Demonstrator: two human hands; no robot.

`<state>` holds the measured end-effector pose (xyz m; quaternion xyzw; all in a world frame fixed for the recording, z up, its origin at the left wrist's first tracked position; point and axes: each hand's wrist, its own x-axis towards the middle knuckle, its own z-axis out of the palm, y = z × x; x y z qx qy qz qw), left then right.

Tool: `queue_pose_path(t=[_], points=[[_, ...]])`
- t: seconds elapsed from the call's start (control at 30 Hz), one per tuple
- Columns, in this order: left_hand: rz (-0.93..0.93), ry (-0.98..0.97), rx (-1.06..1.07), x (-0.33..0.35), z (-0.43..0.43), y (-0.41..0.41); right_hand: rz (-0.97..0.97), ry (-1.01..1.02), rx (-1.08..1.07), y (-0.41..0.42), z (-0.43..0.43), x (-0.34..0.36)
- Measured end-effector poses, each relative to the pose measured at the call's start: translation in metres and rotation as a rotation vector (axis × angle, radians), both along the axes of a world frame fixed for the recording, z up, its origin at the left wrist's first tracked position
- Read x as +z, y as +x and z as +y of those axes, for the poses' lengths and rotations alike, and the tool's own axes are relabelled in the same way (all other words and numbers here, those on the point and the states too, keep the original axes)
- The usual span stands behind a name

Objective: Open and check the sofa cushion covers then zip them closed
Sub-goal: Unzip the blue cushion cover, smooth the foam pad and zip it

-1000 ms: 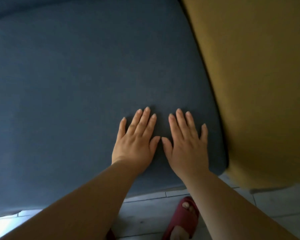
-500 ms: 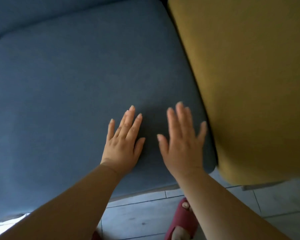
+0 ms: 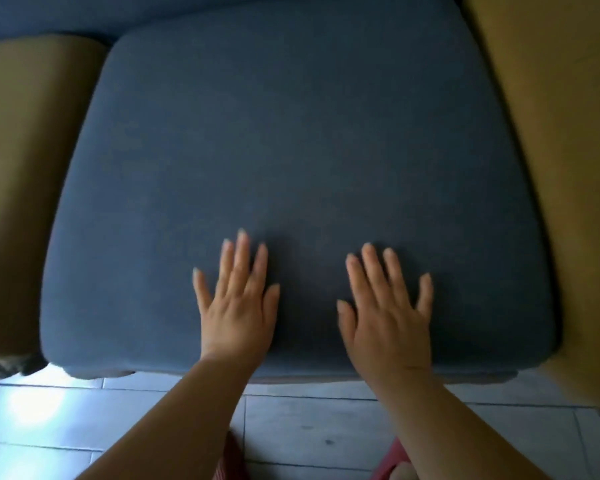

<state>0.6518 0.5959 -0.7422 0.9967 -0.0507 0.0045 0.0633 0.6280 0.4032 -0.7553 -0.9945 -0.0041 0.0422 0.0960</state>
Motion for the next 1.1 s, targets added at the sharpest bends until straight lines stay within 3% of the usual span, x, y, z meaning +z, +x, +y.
queue_pose_path(t=[0.07,0.13,0.2,0.27,0.33,0.4,0.47,0.6,0.67,0.77,0.93,1.1], points=[[0.077,0.005,-0.082,-0.009,0.023,-0.004,-0.026,0.05,-0.08,0.009,0.011,0.005],[-0.008,-0.057,-0.127,-0.002,0.034,0.0,-0.186,0.121,-0.039,0.02,0.04,0.024],[-0.062,-0.094,-0.058,0.0,0.047,0.002,-0.237,0.169,0.097,0.022,0.075,0.029],[0.005,-0.113,0.013,-0.004,0.063,-0.001,-0.143,0.086,0.174,0.02,0.104,0.017],[-0.022,-0.263,0.041,-0.001,0.08,-0.006,-0.068,0.03,0.147,0.022,0.121,0.01],[-0.141,-0.412,0.162,0.017,0.101,-0.003,-0.174,0.089,0.138,0.03,0.144,0.019],[-0.196,-0.373,0.256,0.024,0.121,-0.003,-0.243,0.122,0.227,0.033,0.167,0.03],[0.121,-0.185,0.146,-0.009,0.17,-0.024,-0.044,-0.031,0.332,0.023,0.212,0.009],[0.045,-0.246,0.168,-0.005,0.186,-0.02,-0.116,0.037,0.295,0.031,0.227,0.016],[-0.168,-0.276,0.321,0.018,0.206,-0.007,-0.258,0.063,0.409,0.034,0.255,0.028],[0.263,-0.131,0.306,-0.017,0.237,-0.02,-0.044,-0.14,0.488,0.025,0.277,-0.011],[0.278,-0.132,0.28,-0.02,0.24,-0.019,-0.117,-0.152,0.48,0.026,0.279,-0.015]])
